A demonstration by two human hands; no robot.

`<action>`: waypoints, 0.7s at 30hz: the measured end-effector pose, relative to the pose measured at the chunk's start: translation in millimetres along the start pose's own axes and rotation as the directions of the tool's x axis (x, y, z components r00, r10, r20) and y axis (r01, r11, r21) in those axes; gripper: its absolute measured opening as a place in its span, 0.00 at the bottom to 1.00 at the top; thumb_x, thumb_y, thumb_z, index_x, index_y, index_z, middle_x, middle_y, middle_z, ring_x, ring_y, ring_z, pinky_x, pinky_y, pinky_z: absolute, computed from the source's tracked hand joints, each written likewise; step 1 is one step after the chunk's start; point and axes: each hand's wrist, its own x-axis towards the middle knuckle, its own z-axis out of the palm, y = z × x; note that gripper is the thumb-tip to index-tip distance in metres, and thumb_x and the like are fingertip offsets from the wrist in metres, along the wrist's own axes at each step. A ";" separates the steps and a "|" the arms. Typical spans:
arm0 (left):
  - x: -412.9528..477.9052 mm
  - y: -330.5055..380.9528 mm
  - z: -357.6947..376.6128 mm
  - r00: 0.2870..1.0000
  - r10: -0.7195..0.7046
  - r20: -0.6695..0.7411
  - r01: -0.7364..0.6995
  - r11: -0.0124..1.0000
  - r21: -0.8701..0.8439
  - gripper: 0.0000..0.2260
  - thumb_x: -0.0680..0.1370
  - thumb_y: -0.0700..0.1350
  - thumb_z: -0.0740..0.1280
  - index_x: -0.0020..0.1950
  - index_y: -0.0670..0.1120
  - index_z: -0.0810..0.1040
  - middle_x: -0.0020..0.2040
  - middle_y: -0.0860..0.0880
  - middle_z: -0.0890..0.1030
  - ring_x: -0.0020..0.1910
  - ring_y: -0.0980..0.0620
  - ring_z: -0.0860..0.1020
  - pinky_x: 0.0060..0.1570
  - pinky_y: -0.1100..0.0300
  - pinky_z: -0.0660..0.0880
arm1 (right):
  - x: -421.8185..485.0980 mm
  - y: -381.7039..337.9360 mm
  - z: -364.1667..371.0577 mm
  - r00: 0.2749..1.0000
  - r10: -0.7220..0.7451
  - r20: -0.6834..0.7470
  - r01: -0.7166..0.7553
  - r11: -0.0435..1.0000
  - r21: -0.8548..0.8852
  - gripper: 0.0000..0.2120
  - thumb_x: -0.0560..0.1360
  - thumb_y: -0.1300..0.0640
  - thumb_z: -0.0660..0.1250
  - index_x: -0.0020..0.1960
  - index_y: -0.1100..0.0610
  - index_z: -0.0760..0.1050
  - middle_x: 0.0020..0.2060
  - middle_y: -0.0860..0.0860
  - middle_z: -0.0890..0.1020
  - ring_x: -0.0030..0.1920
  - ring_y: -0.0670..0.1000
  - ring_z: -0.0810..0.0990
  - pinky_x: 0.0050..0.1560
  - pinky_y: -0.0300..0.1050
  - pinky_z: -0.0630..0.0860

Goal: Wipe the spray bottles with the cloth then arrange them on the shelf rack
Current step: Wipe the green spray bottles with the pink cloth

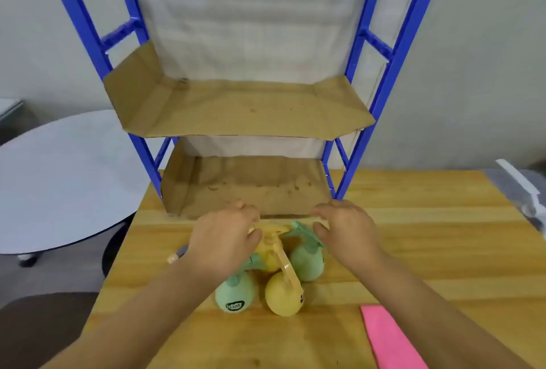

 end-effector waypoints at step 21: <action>-37.1 17.8 95.2 0.829 0.188 -0.526 -0.180 0.981 0.066 0.13 0.72 0.54 0.58 0.44 0.50 0.81 0.42 0.54 0.79 0.44 0.51 0.76 0.29 0.59 0.71 | -33.2 36.0 79.8 0.965 0.037 -0.262 -0.035 0.999 0.009 0.12 0.75 0.47 0.64 0.41 0.55 0.74 0.37 0.49 0.76 0.38 0.51 0.72 0.33 0.43 0.64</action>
